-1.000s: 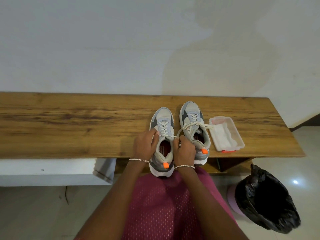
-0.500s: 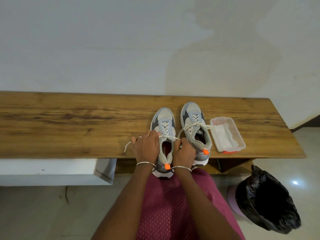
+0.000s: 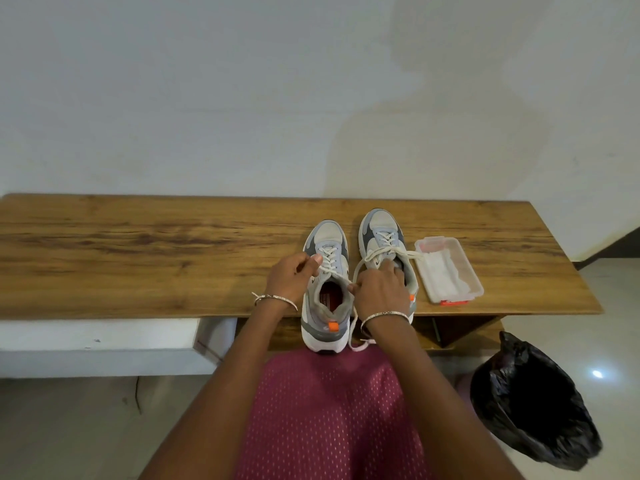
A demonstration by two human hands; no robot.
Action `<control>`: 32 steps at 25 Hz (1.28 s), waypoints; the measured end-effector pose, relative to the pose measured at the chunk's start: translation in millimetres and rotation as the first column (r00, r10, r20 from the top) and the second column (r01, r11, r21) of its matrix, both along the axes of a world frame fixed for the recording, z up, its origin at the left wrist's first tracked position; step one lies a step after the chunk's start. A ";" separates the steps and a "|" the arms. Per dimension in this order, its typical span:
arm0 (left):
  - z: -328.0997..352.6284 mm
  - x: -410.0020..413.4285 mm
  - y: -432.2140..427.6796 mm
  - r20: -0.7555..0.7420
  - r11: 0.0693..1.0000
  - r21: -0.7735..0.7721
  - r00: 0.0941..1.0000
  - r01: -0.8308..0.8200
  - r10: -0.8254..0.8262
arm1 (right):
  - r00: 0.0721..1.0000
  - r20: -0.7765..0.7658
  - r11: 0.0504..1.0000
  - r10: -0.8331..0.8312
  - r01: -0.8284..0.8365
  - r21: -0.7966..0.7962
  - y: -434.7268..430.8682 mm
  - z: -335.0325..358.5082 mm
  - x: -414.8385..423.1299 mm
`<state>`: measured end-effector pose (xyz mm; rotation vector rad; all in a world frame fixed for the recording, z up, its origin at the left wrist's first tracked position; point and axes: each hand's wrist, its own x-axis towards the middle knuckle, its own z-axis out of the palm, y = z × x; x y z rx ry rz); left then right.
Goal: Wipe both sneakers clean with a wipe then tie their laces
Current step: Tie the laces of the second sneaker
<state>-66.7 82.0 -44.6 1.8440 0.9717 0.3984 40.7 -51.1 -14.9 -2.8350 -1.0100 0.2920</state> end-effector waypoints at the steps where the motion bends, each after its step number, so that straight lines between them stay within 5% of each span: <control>1: 6.8 0.8 -2.5 0.085 0.995 -0.101 0.996 -0.006 0.015 | 1.000 0.017 1.000 0.023 -0.023 0.020 3.4 5.6 1.5; 4: 11.7 4.3 -7.5 0.192 0.977 -0.212 0.979 -0.023 0.065 | 0.967 -0.197 0.931 0.163 -0.084 0.356 11.8 7.0 11.5; 6: 7.1 9.4 -8.3 0.257 0.951 -0.309 0.961 -0.023 0.106 | 0.836 -0.484 0.764 0.259 0.130 0.632 14.8 -1.6 16.5; 8: -0.1 14.6 -9.9 0.327 0.899 -0.438 0.927 -0.021 0.181 | 0.653 -0.668 0.583 0.357 0.403 0.706 18.7 -11.7 14.9; 11: -11.3 20.5 -11.0 0.399 0.889 -0.459 0.892 -0.008 0.214 | 0.555 -0.708 0.434 0.437 0.559 0.706 31.6 -27.2 10.0; 19: -29.4 26.1 -3.8 0.347 0.967 -0.241 0.938 0.076 0.013 | 0.699 -0.620 0.448 0.356 0.455 0.770 46.9 -42.7 6.4; 27: -33.4 18.7 0.2 0.362 0.972 -0.208 0.932 0.107 -0.026 | 0.681 -0.615 0.447 0.397 0.443 0.778 46.8 -52.3 12.5; 32: -29.1 19.1 7.9 0.301 0.979 -0.203 0.951 -0.016 0.077 | 0.616 -0.675 0.422 0.406 0.529 0.736 45.2 -53.3 13.9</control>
